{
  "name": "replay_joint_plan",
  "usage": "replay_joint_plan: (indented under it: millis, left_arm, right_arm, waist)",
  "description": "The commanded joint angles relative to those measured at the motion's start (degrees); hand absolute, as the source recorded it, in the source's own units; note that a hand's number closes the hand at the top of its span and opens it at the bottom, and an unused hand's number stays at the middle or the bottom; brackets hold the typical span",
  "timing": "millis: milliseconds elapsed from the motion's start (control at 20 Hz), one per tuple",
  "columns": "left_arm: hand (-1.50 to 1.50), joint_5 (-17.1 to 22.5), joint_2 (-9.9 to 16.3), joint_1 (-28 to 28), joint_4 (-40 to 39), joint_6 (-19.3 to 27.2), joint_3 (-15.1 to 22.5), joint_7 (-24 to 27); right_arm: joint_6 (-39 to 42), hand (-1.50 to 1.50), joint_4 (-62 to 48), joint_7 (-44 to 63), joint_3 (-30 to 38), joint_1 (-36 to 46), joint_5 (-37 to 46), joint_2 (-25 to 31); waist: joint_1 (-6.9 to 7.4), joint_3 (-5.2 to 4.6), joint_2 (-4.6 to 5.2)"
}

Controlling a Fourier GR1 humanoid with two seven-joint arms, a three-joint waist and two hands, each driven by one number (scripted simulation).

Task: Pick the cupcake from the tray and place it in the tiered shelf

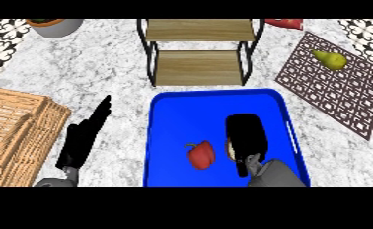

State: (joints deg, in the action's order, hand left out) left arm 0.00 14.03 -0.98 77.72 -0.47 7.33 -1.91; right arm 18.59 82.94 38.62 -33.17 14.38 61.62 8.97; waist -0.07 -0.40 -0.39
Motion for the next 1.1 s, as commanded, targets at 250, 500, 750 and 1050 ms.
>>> replay_joint_plan:
  millis: [250, 500, 750, 1050]
  left_arm:
    - [0.0, 1.91, 1.99, 1.98, 2.2, -2.72, -2.16, -1.55]
    - [0.0, 0.11, 0.35, -2.82, -2.31, -1.38, -2.9, -0.76]
    - [0.0, 0.08, 1.04, 0.34, 1.77, -2.9, -1.68, -2.05]
    - [0.0, -0.23, -0.49, 0.28, 1.51, -2.26, -1.53, -1.12]
  right_arm:
    - [-2.8, 1.5, 12.81, 16.37, 6.81, -6.57, 0.75, -6.64]
    - [-0.49, 1.5, 25.87, 20.64, 6.14, -8.65, 3.2, -6.56]
    - [6.22, 1.5, 38.27, 25.71, 4.79, -5.29, 10.89, -5.78]
    - [5.38, 1.5, 44.59, 28.1, 9.74, 8.63, 9.64, -8.89]
  waist:
    - [-0.48, 0.38, 0.07]
    - [-0.66, 0.36, 0.26]
    - [-0.36, 0.35, 0.06]
    - [0.35, 0.32, 0.18]
